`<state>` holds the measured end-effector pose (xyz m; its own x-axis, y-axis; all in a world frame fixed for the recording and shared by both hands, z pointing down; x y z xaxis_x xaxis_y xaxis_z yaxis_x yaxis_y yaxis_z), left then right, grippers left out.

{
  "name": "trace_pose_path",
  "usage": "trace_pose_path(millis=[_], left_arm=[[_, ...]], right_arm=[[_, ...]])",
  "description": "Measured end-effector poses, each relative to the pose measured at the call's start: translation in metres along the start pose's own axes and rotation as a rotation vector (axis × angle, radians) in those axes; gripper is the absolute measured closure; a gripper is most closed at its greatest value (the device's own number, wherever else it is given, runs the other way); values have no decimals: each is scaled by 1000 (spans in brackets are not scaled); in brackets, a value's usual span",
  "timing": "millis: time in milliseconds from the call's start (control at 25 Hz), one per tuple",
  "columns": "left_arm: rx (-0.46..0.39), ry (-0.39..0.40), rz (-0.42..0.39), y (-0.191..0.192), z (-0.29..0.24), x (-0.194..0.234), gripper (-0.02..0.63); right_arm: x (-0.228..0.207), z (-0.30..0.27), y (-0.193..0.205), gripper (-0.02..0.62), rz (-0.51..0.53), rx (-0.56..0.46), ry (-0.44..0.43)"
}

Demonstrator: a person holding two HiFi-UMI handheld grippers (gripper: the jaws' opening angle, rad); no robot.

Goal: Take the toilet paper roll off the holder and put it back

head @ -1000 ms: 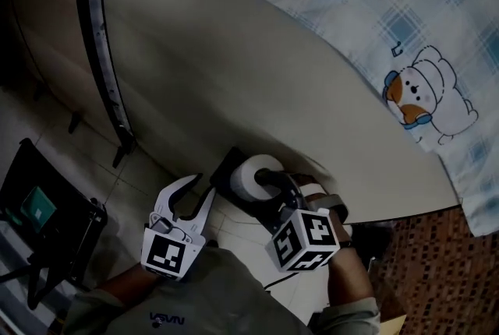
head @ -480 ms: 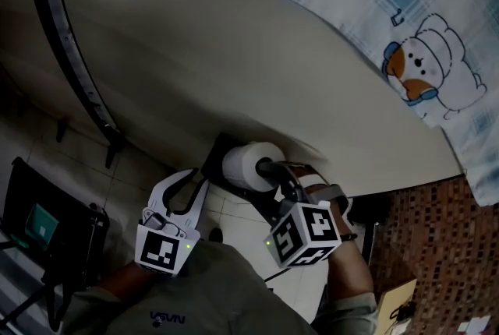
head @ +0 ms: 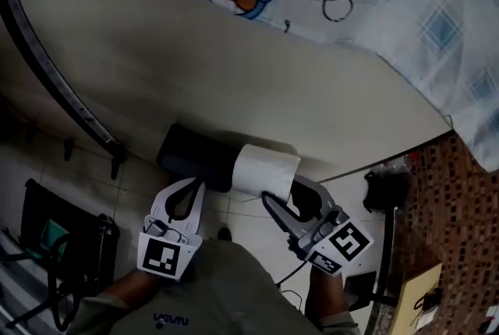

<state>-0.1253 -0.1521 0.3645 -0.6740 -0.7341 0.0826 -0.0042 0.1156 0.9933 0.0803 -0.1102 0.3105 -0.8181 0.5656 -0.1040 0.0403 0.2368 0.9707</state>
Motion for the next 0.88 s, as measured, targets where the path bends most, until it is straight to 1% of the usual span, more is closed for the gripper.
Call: trace_pose_path(millis=[120,320,520,880], left_arm=[[5,4,-32,-1,-11,-23,598],[29,-18,-49,11,-21,-56,600],[60,-63,-55,32,-18,-74,600],[104,-169,-26,66,-11,-82,600]], right_arm=[[-16,22,20,422,-174,-82,10],[-35,47,51,423,-334,-128,1],[-41,51,89,425,-488,-119,-38],[-48,45,137,428,-668,-82,-80]])
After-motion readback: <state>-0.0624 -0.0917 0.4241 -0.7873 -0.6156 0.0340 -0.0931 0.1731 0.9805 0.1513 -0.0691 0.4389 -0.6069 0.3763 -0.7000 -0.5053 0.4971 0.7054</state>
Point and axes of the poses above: the fingertips, and each gripper's own axes: z backward along the fingers, x to its left, y out of its underside, the point moved 7 cm from there along z, backward along the fingers, and after that the axes turned 3 degrees about y, right-handed, at the moved point
